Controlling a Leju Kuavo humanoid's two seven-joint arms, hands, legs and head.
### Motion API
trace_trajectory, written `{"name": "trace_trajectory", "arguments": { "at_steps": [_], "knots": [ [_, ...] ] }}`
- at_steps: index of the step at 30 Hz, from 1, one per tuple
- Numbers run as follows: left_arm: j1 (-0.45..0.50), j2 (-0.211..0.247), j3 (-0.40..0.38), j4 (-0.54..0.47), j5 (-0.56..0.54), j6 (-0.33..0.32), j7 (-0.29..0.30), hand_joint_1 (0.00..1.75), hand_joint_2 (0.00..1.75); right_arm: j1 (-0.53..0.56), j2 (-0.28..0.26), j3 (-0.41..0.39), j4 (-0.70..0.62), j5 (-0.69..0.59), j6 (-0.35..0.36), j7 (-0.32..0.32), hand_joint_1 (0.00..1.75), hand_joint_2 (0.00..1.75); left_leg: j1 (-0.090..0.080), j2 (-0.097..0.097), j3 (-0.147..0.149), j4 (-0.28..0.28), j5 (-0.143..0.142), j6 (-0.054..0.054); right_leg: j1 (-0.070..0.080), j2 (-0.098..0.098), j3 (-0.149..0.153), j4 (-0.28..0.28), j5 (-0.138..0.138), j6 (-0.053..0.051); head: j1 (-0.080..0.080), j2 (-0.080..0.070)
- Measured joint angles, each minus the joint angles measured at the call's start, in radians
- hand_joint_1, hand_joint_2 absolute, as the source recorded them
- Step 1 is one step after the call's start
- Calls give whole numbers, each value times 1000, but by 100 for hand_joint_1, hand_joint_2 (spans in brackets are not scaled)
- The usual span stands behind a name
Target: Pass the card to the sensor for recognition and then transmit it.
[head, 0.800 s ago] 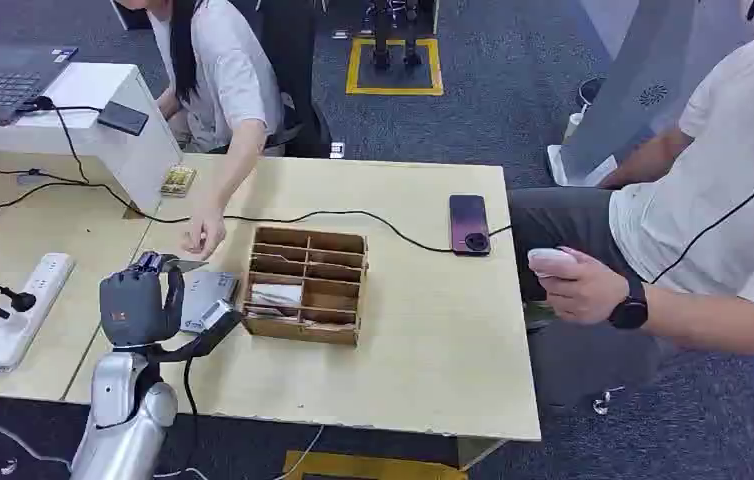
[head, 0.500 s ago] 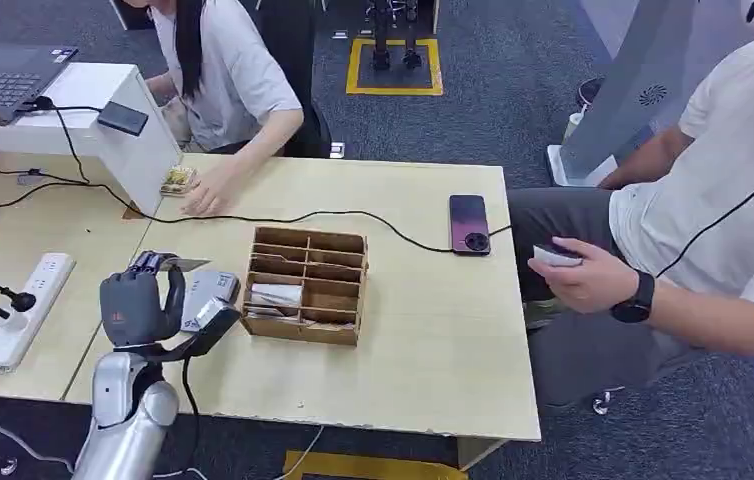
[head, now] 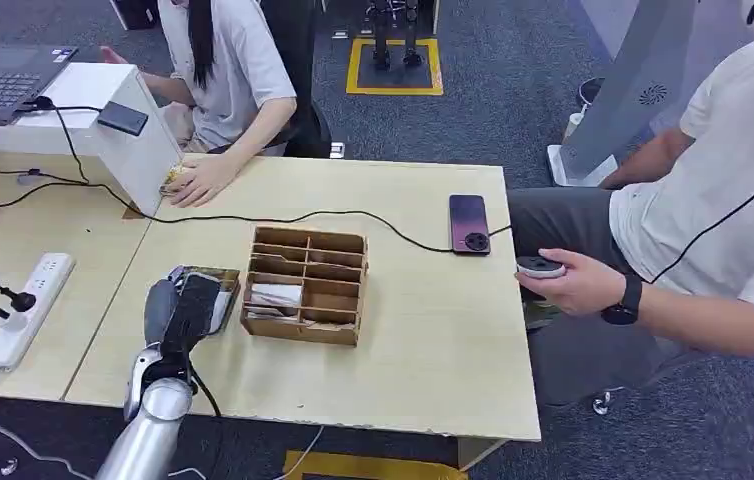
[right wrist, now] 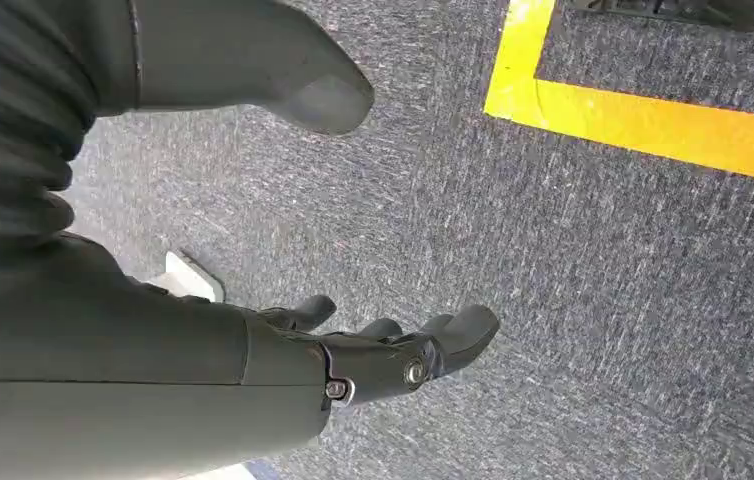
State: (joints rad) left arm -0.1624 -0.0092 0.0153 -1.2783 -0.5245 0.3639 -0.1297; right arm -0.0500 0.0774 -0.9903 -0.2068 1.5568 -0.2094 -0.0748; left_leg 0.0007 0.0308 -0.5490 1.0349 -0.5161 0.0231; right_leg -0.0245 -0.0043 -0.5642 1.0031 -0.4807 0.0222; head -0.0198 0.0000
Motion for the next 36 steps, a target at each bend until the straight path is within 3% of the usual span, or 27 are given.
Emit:
{"name": "trace_trajectory", "arguments": {
  "at_steps": [9, 15, 22, 36],
  "knots": [
    [-13, -6, -1, 45, 27, 4, 30, 175, 175, 0, 0, 0, 0, 0, 0, 11, 0, 175, 0, 0, 0, 0, 0, 0, 0, 0, 0, 0, 0, 0, 0, 0],
    [-68, 5, -1, 106, -18, 73, 64, 175, 175, 0, 1, 0, 0, 7, 0, 15, 0, 175, 0, 0, 0, 0, 0, 0, 0, 0, 0, 0, 0, 0, 0, 0],
    [-107, 28, 1, 191, -36, 124, 63, 175, 175, -1, 1, 9, 0, 16, 3, 17, 0, 175, 0, 0, 0, 0, 0, 0, 0, 0, 0, 0, 0, 0, 0, 0],
    [-112, 42, 9, 254, -84, 126, 64, 175, 175, 0, 1, 20, 0, 16, 4, 17, 0, 175, 0, 0, 0, 0, 0, 0, 0, 0, 0, 0, 0, 0, 0, 0]
  ]
}}
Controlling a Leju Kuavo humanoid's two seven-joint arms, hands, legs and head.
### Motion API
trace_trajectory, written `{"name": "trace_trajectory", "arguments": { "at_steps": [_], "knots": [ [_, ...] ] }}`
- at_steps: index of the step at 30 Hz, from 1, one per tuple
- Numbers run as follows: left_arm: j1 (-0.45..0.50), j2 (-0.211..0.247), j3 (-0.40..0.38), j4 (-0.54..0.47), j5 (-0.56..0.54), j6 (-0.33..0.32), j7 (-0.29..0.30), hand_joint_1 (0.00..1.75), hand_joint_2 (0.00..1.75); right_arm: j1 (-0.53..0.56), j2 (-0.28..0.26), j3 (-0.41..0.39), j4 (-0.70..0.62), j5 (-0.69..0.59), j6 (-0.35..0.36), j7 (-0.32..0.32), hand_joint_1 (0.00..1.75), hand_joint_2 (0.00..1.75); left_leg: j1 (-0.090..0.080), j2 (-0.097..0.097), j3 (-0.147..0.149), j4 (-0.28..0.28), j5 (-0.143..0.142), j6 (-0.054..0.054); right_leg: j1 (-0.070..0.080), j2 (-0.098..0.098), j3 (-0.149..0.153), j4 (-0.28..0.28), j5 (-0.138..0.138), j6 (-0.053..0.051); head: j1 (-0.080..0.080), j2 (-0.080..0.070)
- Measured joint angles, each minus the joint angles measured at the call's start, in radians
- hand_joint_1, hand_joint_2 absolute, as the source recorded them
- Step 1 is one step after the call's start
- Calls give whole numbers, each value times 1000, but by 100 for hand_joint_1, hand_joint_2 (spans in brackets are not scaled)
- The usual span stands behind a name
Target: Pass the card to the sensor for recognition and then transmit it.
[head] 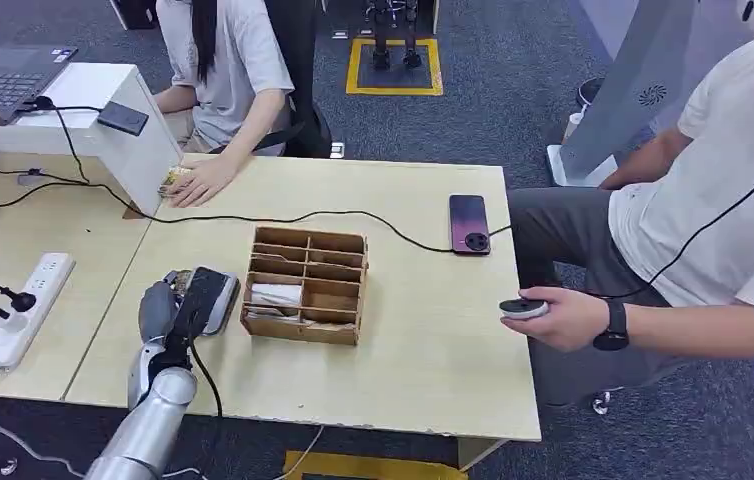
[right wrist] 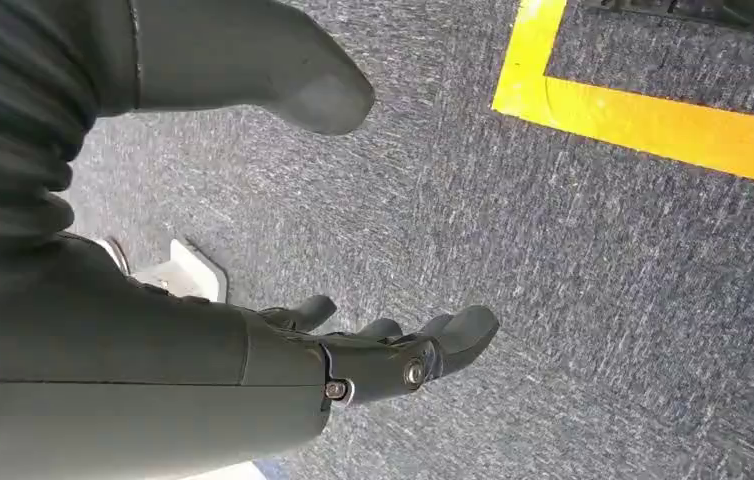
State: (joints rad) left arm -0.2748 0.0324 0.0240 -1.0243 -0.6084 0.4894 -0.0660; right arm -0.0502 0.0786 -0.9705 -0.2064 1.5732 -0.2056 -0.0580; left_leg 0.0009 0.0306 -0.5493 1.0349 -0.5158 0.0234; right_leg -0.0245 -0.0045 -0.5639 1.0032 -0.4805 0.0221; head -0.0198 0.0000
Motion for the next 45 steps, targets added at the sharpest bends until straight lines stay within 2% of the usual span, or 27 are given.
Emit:
{"name": "trace_trajectory", "arguments": {
  "at_steps": [19, 29, 45],
  "knots": [
    [14, 13, 28, 8, -70, 13, 24, 175, 175, 0, 4, 1, 2, -3, -1, 0, 0, 175, 0, 0, 0, 0, 0, 0, 0, 0, 0, 0, 0, 0, 0, 0],
    [30, 12, 33, 15, -150, 32, 42, 175, 175, 0, 6, 1, 2, -2, 0, 0, 0, 175, 0, 0, 0, 0, 0, 0, 0, -1, 1, 0, 0, 0, 0, 0],
    [33, 4, 33, 19, -207, 23, 61, 175, 175, 0, 6, 9, 3, -2, -1, -17, 0, 175, 0, 0, 2, 0, 0, 0, 0, -1, 2, 0, 0, 0, 0, 0]
  ]
}}
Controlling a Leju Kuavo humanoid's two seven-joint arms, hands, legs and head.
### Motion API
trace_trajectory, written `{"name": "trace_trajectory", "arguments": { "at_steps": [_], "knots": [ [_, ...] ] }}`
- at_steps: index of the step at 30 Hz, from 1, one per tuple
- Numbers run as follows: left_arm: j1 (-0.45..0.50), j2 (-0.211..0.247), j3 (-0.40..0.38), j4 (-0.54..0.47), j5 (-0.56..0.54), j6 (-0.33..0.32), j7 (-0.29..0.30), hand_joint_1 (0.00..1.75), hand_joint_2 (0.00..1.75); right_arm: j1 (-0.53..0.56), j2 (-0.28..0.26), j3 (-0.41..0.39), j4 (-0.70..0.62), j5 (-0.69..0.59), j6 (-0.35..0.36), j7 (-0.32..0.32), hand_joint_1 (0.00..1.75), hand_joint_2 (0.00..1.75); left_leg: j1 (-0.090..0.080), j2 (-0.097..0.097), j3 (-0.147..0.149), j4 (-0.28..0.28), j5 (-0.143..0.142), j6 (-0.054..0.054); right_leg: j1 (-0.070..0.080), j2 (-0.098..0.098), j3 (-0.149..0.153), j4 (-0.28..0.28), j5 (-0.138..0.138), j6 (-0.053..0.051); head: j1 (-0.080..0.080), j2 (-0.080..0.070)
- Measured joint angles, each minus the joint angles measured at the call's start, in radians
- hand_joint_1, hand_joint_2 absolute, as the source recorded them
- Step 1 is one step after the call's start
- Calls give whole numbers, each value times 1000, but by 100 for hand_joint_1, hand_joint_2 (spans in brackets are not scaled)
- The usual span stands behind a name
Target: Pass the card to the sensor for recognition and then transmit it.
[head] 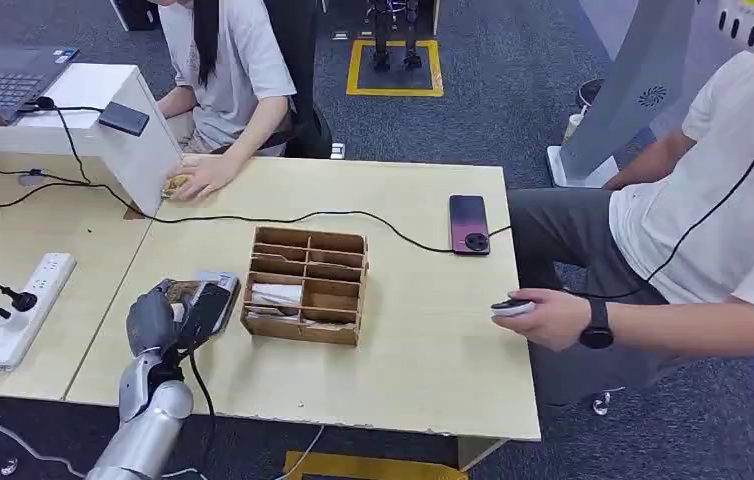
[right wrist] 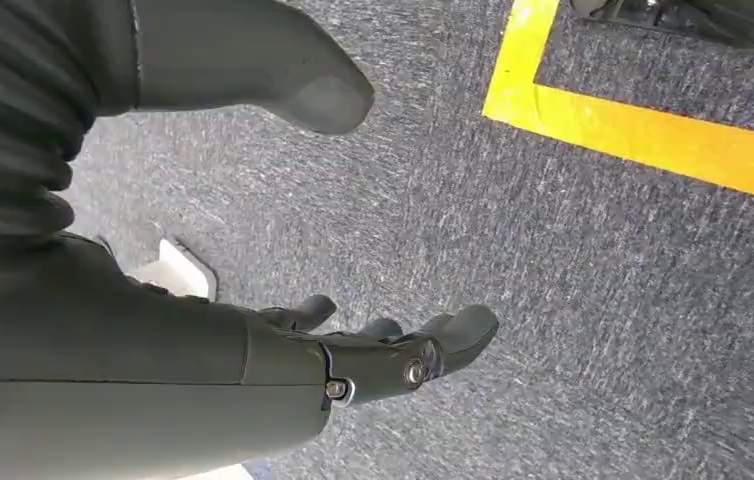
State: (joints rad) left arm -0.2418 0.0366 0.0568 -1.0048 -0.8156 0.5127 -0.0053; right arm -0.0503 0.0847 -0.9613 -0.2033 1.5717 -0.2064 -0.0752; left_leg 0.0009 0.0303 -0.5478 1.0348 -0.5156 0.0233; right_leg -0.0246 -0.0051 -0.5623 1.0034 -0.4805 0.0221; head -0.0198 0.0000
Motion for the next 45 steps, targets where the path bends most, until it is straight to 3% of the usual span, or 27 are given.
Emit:
{"name": "trace_trajectory", "arguments": {
  "at_steps": [35, 40, 45],
  "knots": [
    [-55, -6, 1, 97, -16, 6, 10, 175, 175, 0, 5, 38, 0, -1, -6, -15, 0, 175, 0, 0, 5, 0, 0, 0, 0, -1, 5, 0, 0, 0, 0, 0],
    [-53, -19, 17, 97, 112, -46, -48, 175, 175, 0, 5, 38, 0, -1, -10, -14, 0, 175, 0, 0, 5, 0, 0, 0, 0, -1, 5, 0, 0, 0, 0, 0],
    [-41, -31, 51, 50, 392, -140, -151, 175, 175, 1, 5, 38, 0, -2, -22, -6, 0, 175, 0, 0, 5, 0, 0, 0, 0, -1, 5, 0, 0, 0, 0, 0]
  ]
}}
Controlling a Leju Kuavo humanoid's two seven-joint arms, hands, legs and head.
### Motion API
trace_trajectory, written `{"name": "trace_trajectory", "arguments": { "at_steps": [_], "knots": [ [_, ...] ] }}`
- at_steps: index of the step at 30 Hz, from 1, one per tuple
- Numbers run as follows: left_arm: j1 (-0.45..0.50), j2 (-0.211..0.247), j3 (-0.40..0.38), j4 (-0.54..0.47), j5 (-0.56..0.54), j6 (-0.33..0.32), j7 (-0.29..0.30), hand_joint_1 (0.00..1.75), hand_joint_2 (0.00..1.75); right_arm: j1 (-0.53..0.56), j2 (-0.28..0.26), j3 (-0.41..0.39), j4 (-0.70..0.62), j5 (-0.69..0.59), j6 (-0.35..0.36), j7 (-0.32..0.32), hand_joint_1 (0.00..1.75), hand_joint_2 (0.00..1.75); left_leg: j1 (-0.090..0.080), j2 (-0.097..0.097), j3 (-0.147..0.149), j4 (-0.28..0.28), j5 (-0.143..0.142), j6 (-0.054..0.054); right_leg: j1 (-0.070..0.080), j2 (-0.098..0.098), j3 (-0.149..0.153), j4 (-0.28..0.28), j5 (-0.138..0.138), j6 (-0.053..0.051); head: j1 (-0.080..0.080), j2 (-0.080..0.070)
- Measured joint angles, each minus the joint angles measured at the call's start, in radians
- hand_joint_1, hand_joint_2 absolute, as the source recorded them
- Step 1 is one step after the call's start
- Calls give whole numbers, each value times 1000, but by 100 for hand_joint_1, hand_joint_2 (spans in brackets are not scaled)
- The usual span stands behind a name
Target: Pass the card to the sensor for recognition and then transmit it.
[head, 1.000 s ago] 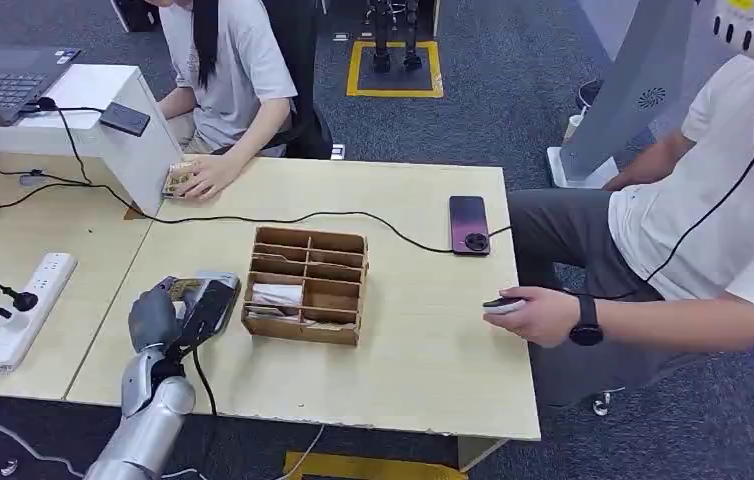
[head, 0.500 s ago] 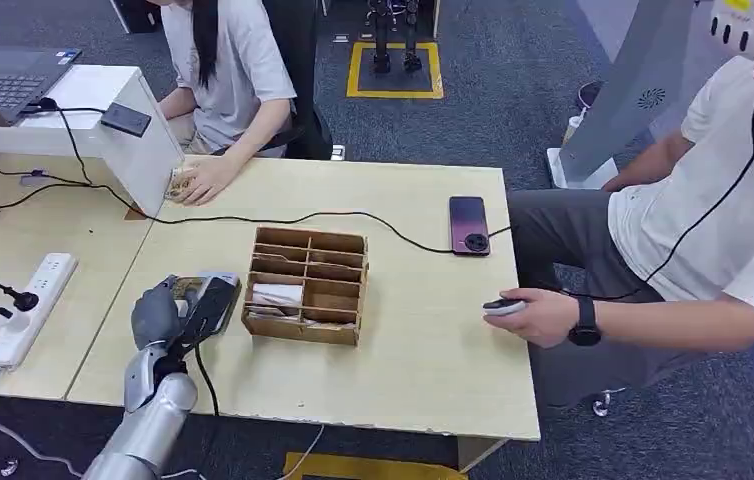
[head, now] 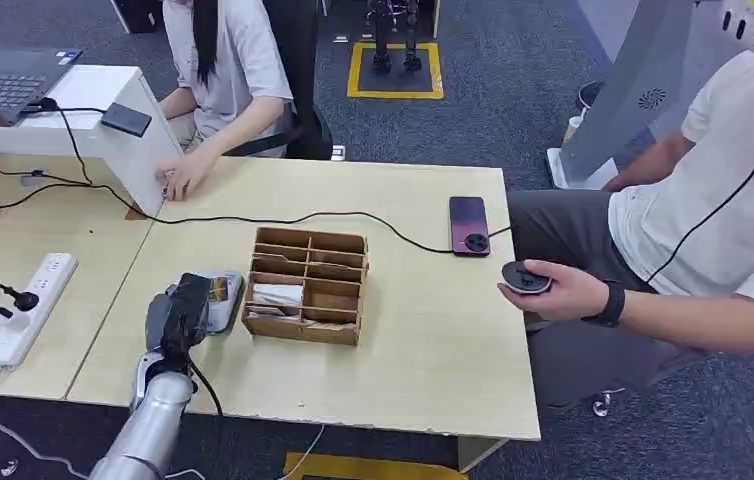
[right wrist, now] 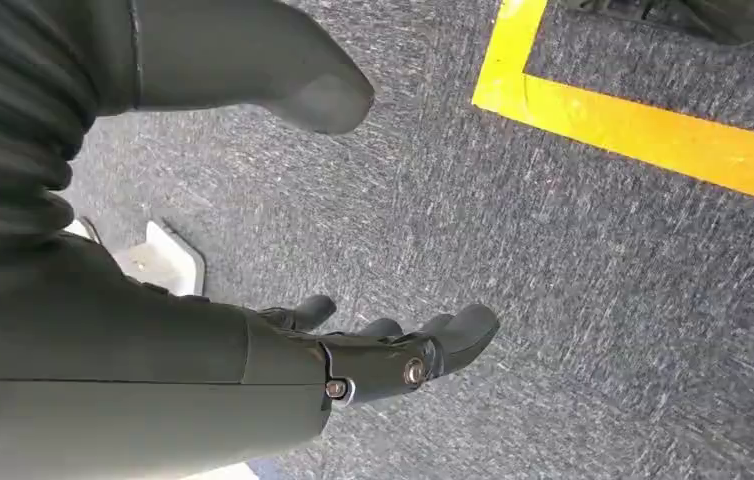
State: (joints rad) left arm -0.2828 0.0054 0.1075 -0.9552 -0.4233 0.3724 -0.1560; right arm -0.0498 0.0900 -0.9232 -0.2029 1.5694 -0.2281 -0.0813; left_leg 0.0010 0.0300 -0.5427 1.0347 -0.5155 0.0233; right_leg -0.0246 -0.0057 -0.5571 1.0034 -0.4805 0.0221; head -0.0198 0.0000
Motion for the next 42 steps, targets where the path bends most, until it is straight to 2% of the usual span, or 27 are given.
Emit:
{"name": "trace_trajectory", "arguments": {
  "at_steps": [6, 11, 14, 16, 19, 21, 24, 27, 30, 32, 33, 37, 42],
  "knots": [
    [18, -2, 11, -85, 251, -60, -29, 175, 175, 2, 0, 0, 0, 0, -3, 3, 0, 175, 0, 0, -1, 0, 0, 0, 0, 0, -1, 0, 0, 0, 0, 0],
    [17, 1, 11, -132, 313, -56, -42, 175, 175, 4, 0, 0, 0, 0, -6, 3, 0, 175, 0, 0, -1, 0, 0, 0, 0, 0, -1, 0, 0, 0, 0, 0],
    [11, 3, 11, -169, 378, -39, -81, 175, 175, 4, 0, 0, 0, 1, -7, 1, 0, 175, 0, 0, -2, 0, 0, 0, 0, 0, -2, 0, 0, 0, 0, 0],
    [0, 5, 11, -202, 392, -6, -129, 175, 175, 3, 0, 0, 0, 1, -7, -1, 0, 175, 0, 0, -2, 0, 0, 0, 0, 0, -2, 0, 0, 0, 0, 0],
    [-13, 8, 11, -262, 326, 65, -197, 175, 175, 3, 0, 1, 0, 2, -6, -8, 0, 175, 0, 0, -2, 0, 0, 0, 0, 1, -2, 0, 0, 0, 0, 0],
    [-25, 13, 10, -300, 253, 111, -218, 175, 175, 3, 0, 3, 0, 2, 0, -15, 0, 175, 0, 0, -2, 0, 0, 0, 0, 0, -2, 0, 0, 0, 0, 0],
    [-38, 24, 6, -333, 160, 135, -220, 175, 175, 0, 0, 8, 0, 2, 4, -18, 0, 175, 0, 0, -1, 0, 0, 0, 0, 1, -2, 0, 0, 0, 0, 0],
    [-55, 48, -13, -341, -48, 213, -214, 175, 175, -1, -1, 18, 0, 2, 12, -21, 0, 175, 0, 0, -2, 0, 0, 0, 0, 1, -2, 0, 0, 0, 0, 0],
    [-70, 73, -27, -341, -186, 253, -197, 175, 175, -3, -1, 29, 0, 2, 21, -22, 0, 175, 0, 1, -2, 0, 0, 0, 0, 1, -2, 0, 0, 0, 0, 0],
    [-77, 91, -27, -336, -363, 298, -189, 175, 175, -4, -2, 40, 0, 2, 27, -23, 0, 175, 0, 1, -2, 0, 0, 0, 0, 1, -2, 0, 0, 0, 0, 0],
    [-82, 98, -27, -332, -412, 307, -188, 175, 175, -5, -2, 45, 0, 2, 32, -24, 0, 175, 0, 1, -2, 0, 0, 0, 0, 1, -2, 0, 0, 0, 0, 0],
    [-105, 116, -26, -296, -539, 316, -206, 175, 175, -11, -4, 60, 0, 2, 40, -27, 0, 175, 0, 1, -2, 0, 0, 0, 0, 1, -2, 0, 0, 0, 0, 0],
    [-130, 117, -25, -236, -541, 317, -216, 175, 175, -13, -5, 72, 0, 1, 39, -27, 0, 175, 0, 1, -2, 0, 0, 0, 0, 1, -2, 0, 0, 0, 0, 0]
  ]
}}
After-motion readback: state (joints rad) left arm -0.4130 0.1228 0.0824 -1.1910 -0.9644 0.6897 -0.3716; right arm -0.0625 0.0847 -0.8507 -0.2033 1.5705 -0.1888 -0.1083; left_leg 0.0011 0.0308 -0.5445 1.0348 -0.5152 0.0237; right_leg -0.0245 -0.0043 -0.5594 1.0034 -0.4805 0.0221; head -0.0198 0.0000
